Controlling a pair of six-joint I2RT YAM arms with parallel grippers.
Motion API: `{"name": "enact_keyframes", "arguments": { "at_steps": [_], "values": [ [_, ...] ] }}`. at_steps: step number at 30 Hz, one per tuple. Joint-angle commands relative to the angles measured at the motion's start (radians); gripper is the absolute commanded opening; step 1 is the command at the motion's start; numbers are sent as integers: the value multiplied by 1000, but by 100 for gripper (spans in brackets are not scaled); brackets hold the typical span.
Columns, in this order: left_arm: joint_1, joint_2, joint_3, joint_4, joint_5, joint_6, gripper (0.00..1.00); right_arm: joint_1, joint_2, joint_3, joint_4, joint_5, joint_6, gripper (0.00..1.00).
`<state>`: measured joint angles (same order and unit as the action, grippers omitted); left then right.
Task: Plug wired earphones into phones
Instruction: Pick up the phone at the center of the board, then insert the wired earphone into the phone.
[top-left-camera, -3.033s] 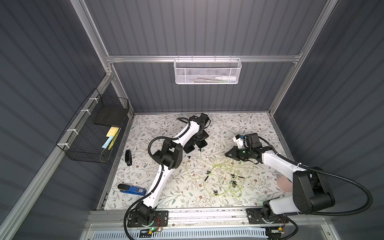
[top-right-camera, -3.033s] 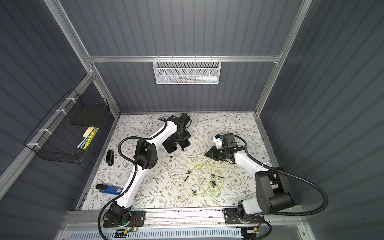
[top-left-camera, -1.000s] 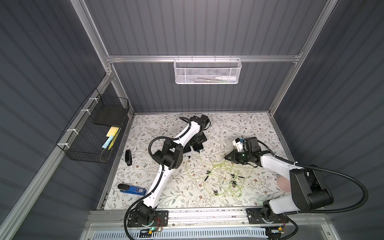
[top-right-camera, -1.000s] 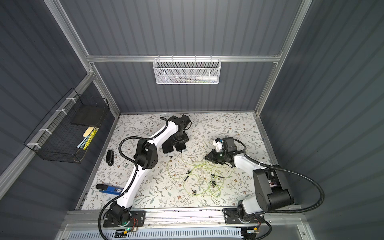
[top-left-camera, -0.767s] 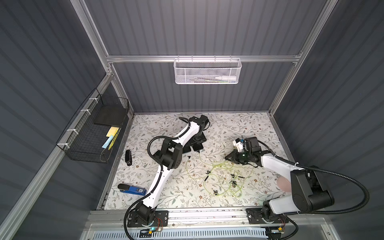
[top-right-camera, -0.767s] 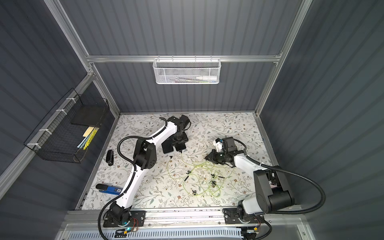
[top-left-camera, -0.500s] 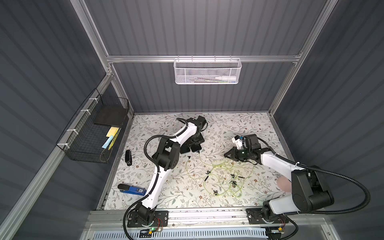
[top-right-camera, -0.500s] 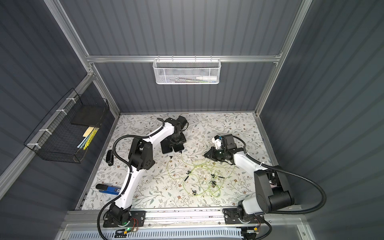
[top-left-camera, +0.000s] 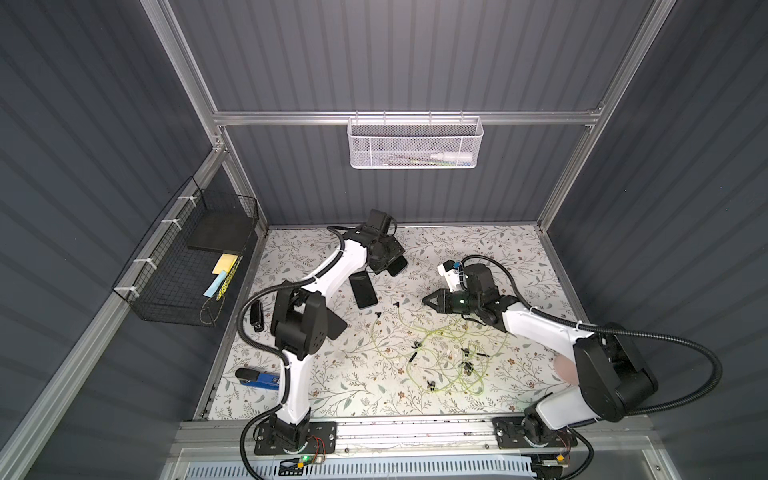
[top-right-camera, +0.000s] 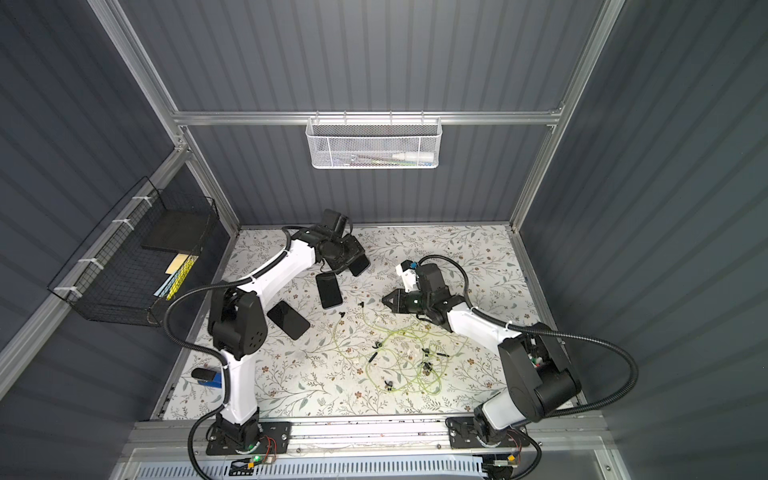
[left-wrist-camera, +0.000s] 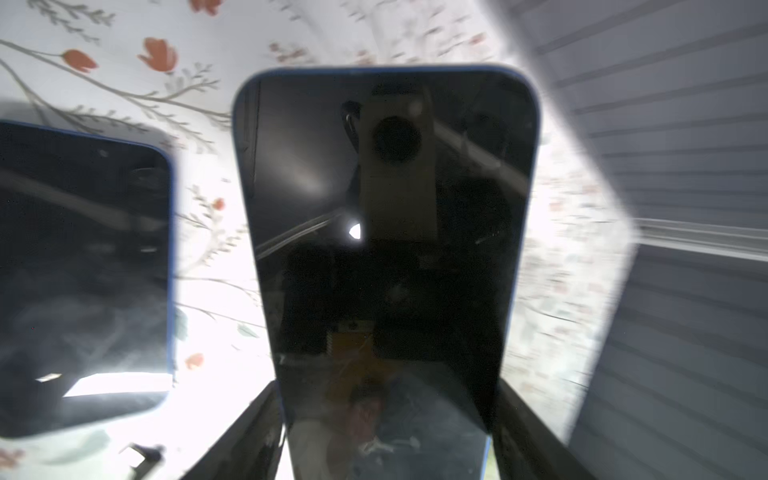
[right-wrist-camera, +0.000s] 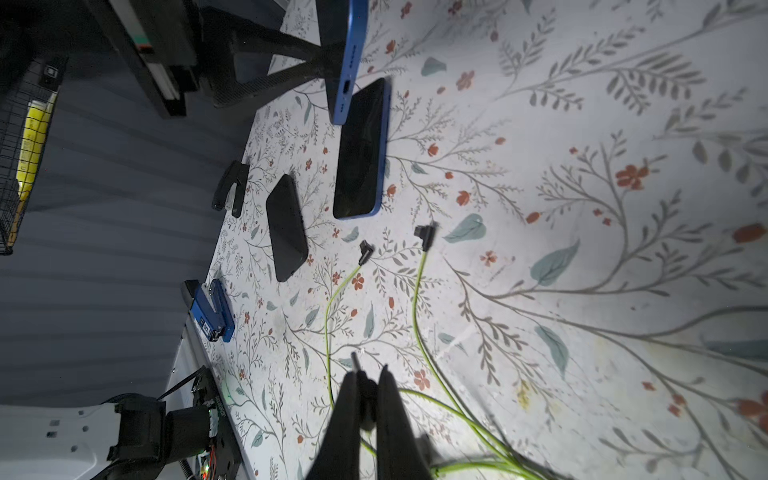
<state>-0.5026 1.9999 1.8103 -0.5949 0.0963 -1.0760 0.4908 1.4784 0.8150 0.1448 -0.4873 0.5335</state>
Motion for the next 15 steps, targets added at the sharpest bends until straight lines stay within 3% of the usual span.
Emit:
{"name": "enact_keyframes", "arguments": {
  "at_steps": [1,7,15],
  "values": [
    [12,-81,-68,183,115,-179,38,14,-38,1,113,138,-23,0],
    [32,-178,-251,377,196,-416,8,53,-1,-12,303,254,-64,0],
    [33,-175,-363,505,226,-572,0,68,-6,4,311,317,-105,0]
  ]
}}
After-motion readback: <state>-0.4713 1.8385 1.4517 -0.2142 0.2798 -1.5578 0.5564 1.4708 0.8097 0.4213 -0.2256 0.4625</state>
